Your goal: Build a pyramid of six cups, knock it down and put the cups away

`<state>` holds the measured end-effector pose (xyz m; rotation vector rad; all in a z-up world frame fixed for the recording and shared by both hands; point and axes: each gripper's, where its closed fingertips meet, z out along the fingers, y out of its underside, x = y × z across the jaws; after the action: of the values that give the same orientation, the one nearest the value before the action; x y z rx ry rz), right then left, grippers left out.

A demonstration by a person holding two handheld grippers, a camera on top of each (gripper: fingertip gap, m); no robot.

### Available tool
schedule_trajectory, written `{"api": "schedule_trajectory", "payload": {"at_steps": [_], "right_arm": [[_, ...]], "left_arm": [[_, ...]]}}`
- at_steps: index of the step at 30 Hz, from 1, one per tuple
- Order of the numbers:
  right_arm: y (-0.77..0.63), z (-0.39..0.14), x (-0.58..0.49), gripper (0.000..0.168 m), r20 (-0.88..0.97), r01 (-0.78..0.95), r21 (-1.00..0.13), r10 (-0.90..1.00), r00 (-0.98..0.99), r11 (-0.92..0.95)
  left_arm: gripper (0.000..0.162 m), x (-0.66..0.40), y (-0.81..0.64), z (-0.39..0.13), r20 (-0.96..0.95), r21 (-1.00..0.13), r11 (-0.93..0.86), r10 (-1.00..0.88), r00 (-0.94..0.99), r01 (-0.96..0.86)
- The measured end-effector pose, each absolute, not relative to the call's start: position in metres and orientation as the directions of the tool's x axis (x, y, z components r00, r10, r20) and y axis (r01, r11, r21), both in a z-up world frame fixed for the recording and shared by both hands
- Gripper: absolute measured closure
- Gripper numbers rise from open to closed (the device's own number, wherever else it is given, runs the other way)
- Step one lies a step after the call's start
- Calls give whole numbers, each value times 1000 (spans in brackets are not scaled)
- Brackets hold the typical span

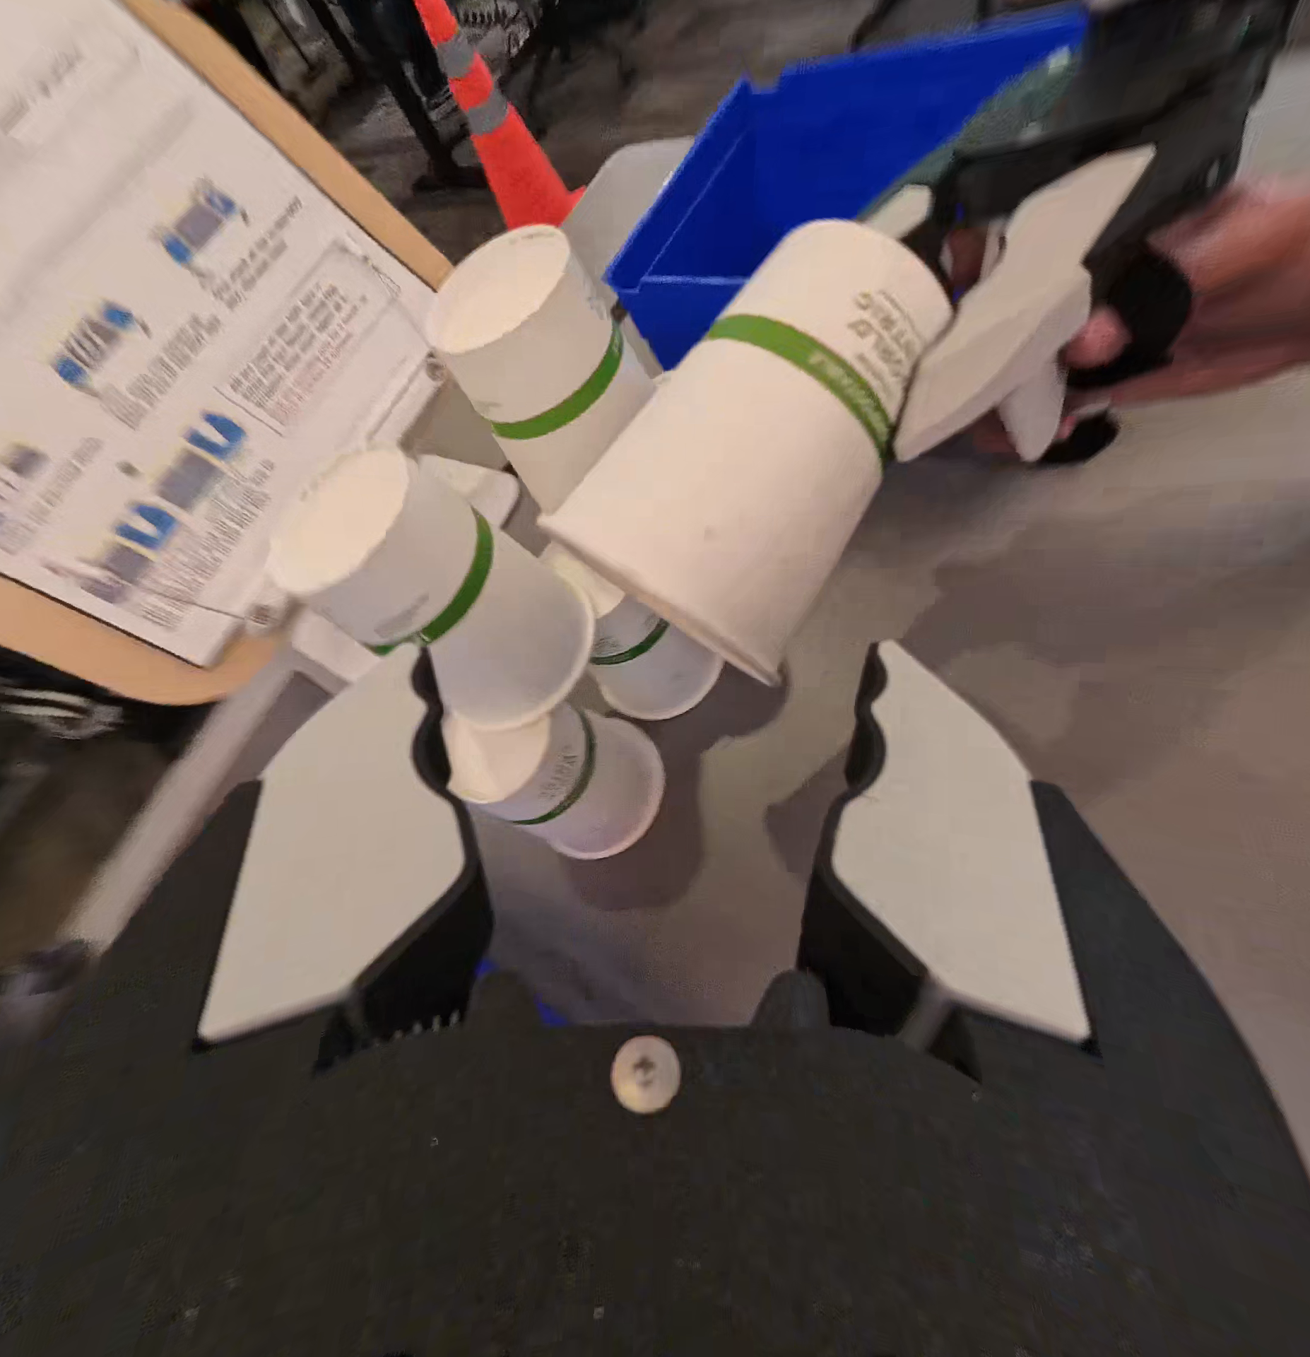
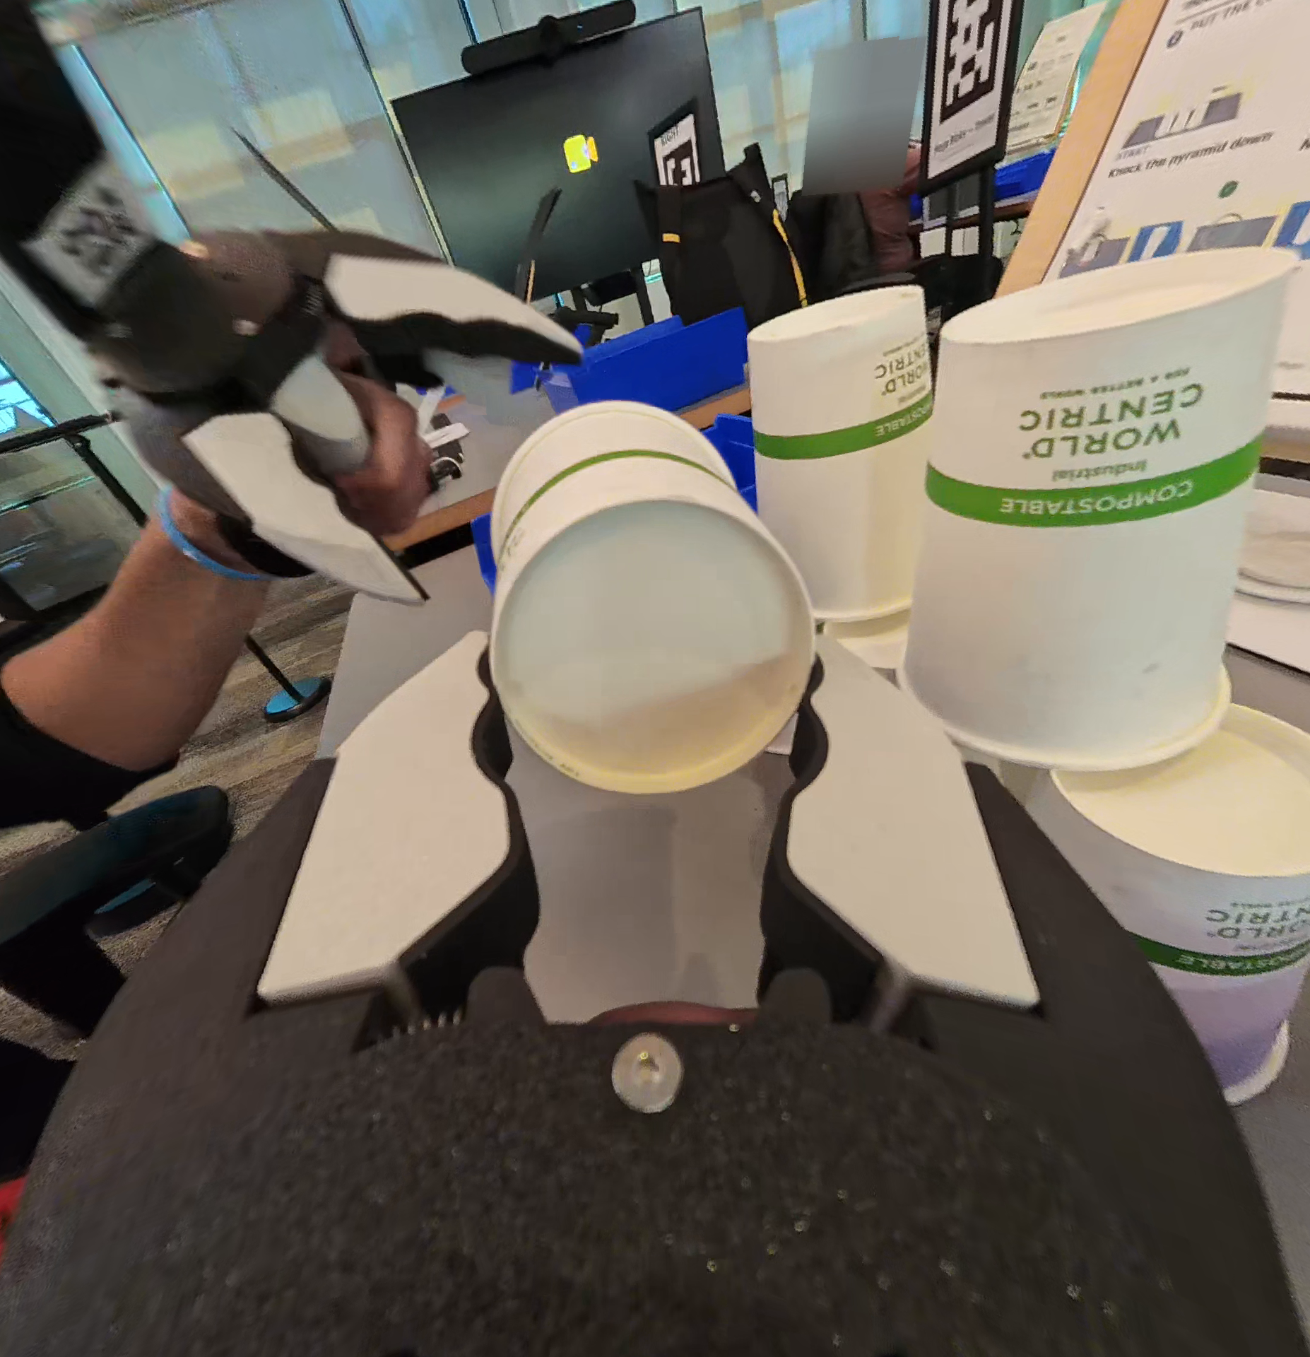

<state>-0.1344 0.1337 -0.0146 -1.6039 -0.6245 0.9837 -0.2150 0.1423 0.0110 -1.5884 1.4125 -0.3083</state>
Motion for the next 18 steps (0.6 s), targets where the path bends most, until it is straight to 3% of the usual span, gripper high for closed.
{"api": "schedule_trajectory", "payload": {"at_steps": [4,9,13,15,18], "right_arm": [[133,-18,-144,93,-283,-78,-956,808,517,-284],[130,-18,-153,93,-265,-46,-958,811,521,-283],[128,-18,-153,93,-271,-48,-956,806,526,-290],[130,-22,-150,92,-262,-33,-956,796,546,-292],[128,-23,-143,93,-285,-62,-951,787,547,-301]], "left_arm": [[62,-192,137,10,-736,-440,354,-669,106,-825],[62,-167,143,-19,-777,-168,341,-624,-89,-925],[64,-157,147,-32,-753,-92,301,-644,-131,-949],[74,-158,154,-33,-774,-38,289,-614,-155,-957],[76,-153,153,-38,-743,-103,276,-660,-110,-956]]}}
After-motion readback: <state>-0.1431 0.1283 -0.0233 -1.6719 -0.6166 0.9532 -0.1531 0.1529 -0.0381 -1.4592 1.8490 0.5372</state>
